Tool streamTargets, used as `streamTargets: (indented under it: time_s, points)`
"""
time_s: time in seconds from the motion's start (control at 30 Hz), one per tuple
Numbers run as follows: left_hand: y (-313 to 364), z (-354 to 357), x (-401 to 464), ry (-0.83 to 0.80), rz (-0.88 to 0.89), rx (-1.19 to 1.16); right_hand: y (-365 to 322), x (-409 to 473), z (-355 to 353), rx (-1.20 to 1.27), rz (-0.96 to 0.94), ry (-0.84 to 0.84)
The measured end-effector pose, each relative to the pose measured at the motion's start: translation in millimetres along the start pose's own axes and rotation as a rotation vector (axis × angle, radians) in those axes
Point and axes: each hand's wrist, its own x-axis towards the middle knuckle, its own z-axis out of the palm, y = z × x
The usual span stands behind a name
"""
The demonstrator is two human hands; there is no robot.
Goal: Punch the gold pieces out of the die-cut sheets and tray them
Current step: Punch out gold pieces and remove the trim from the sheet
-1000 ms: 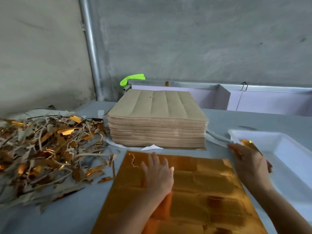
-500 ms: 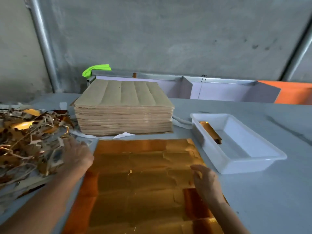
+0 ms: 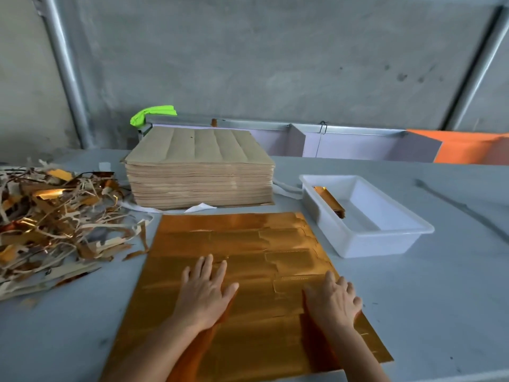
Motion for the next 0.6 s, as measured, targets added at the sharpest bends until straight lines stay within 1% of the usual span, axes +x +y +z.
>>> streamTargets:
  time_s: [0.2,0.33,0.43,0.5,0.6]
  points:
    - [2,0,1,0.013,-0.011,0.007,9,4,-2,0.04,-0.044,0.057]
    - [2,1,2,0.012,-0.002,0.014,15,7,-7,0.161,-0.079,0.146]
    - [1,2,2,0.012,0.0,0.013,17,10,-11,0.277,-0.117,0.148]
    - [0,4,3,0.02,0.006,0.019,19,11,-15,0.358,-0.114,0.164]
    - [0,5,2,0.04,0.012,0.009,25,15,-24,0.374,-0.065,0.16]
